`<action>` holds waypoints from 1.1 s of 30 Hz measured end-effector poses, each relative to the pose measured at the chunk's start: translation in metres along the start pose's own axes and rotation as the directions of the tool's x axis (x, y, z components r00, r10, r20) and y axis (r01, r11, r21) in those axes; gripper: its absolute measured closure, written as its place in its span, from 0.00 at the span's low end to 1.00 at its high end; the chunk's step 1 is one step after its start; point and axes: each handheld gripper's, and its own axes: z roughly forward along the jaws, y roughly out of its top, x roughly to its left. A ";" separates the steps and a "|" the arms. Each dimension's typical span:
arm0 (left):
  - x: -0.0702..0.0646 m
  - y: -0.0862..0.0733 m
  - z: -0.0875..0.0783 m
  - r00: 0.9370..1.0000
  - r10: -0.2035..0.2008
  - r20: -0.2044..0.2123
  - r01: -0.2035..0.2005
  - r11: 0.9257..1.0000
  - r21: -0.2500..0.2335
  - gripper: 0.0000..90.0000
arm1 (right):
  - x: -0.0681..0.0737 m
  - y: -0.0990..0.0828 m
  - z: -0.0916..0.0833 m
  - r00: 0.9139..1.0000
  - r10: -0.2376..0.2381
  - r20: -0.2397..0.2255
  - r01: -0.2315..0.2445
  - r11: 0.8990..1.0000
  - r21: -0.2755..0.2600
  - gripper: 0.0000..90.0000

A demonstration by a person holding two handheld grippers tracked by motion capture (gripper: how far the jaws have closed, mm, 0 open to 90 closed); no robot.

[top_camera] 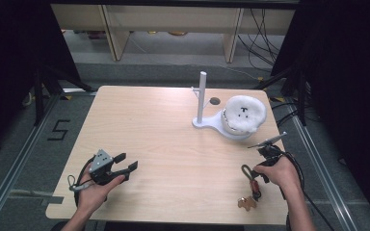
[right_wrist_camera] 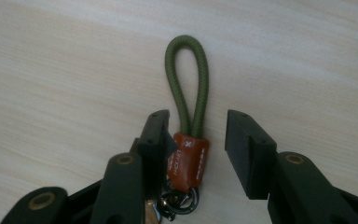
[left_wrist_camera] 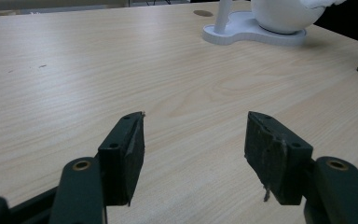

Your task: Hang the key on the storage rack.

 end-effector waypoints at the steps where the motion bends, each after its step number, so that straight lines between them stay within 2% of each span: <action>1: -0.001 0.000 0.000 1.000 0.000 -0.007 0.000 1.000 0.009 0.42 | 0.001 0.000 0.001 1.000 0.000 -0.001 0.000 1.000 0.005 0.68; 3: -0.001 -0.001 0.001 1.000 -0.002 -0.006 0.002 1.000 0.011 0.42 | 0.001 -0.001 0.005 1.000 -0.005 -0.008 0.005 1.000 0.017 0.69; 5: -0.002 -0.001 0.002 1.000 0.002 -0.006 -0.002 1.000 0.018 0.42 | 0.000 -0.001 0.008 1.000 -0.020 -0.014 0.021 0.998 0.052 0.70; 8: -0.002 -0.001 0.002 1.000 0.001 -0.004 -0.001 1.000 0.017 0.42 | -0.001 -0.002 0.015 1.000 -0.008 -0.005 0.008 0.998 0.057 0.71; 10: -0.002 -0.001 0.001 1.000 0.001 -0.004 -0.001 1.000 0.016 0.42 | -0.001 -0.002 0.016 1.000 -0.018 -0.011 0.018 0.996 0.086 0.71; 13: -0.001 -0.001 0.001 1.000 -0.002 0.004 0.002 1.000 0.007 0.42 | 0.003 -0.002 0.016 1.000 0.027 -0.011 -0.025 0.993 0.112 0.72; 14: -0.001 -0.001 0.001 1.000 -0.003 0.001 0.003 1.000 0.006 0.42 | 0.001 -0.003 0.018 1.000 -0.004 -0.006 0.004 0.997 0.081 0.72; 15: -0.001 -0.001 0.000 1.000 0.000 -0.007 0.000 1.000 0.015 0.42 | 0.001 -0.003 0.017 1.000 -0.003 -0.007 0.004 0.994 0.105 0.72; 17: -0.001 -0.001 0.000 1.000 -0.001 -0.004 0.001 1.000 0.010 0.42 | 0.002 -0.003 0.019 1.000 -0.005 0.001 0.005 0.993 0.115 0.73; 18: 0.000 -0.001 0.000 1.000 0.000 -0.004 0.000 1.000 0.010 0.42 | 0.002 -0.003 0.020 1.000 0.000 -0.013 0.002 0.992 0.123 0.73; 19: 0.000 -0.001 0.000 1.000 0.000 -0.005 0.000 1.000 0.011 0.42 | 0.003 -0.003 0.021 1.000 0.008 -0.006 -0.007 0.994 0.110 0.73; 20: -0.001 -0.001 0.000 1.000 0.000 -0.004 0.000 1.000 0.010 0.42 | 0.003 -0.003 0.021 1.000 0.008 -0.001 -0.008 0.990 0.140 0.73; 22: -0.001 -0.001 0.000 1.000 -0.002 -0.007 0.002 1.000 0.015 0.42 | 0.003 -0.003 0.023 1.000 -0.004 0.001 0.003 0.991 0.134 0.74; 23: -0.001 -0.001 0.000 1.000 -0.003 -0.007 0.003 1.000 0.016 0.42 | 0.004 -0.002 0.023 1.000 0.018 0.011 -0.019 0.989 0.146 0.74; 24: -0.001 -0.002 0.001 1.000 -0.004 0.003 0.004 1.000 0.009 0.42 | 0.005 -0.002 0.023 1.000 0.016 0.011 -0.017 0.989 0.147 0.74; 25: -0.001 -0.002 0.001 1.000 -0.003 0.003 0.003 1.000 0.008 0.42 | 0.006 -0.003 0.024 0.999 0.027 0.017 -0.029 0.991 0.132 0.75; 26: -0.001 -0.002 0.001 1.000 0.000 0.004 0.000 1.000 0.008 0.42 | 0.008 -0.003 0.024 0.999 0.029 0.022 -0.032 0.989 0.145 0.74; 27: -0.001 -0.002 0.001 1.000 0.000 0.005 0.000 1.000 0.008 0.42 | 0.010 -0.002 0.023 0.998 0.060 0.028 -0.064 0.982 0.176 0.74; 28: -0.001 -0.002 0.001 1.000 0.000 0.006 0.000 1.000 0.008 0.42 | 0.010 -0.003 0.025 0.999 0.039 0.028 -0.043 0.988 0.150 0.74; 29: -0.002 -0.002 0.001 1.000 -0.001 0.005 0.001 1.000 0.009 0.42 | 0.011 -0.003 0.026 0.999 0.042 0.030 -0.046 0.988 0.145 0.74; 30: -0.002 -0.002 0.001 1.000 -0.002 0.005 0.001 1.000 0.010 0.42 | 0.011 -0.003 0.026 0.999 0.040 0.027 -0.044 0.986 0.161 0.75; 33: -0.002 -0.002 0.001 1.000 0.000 0.009 0.000 1.000 0.008 0.42 | 0.012 -0.003 0.026 0.999 0.040 0.029 -0.044 0.986 0.161 0.76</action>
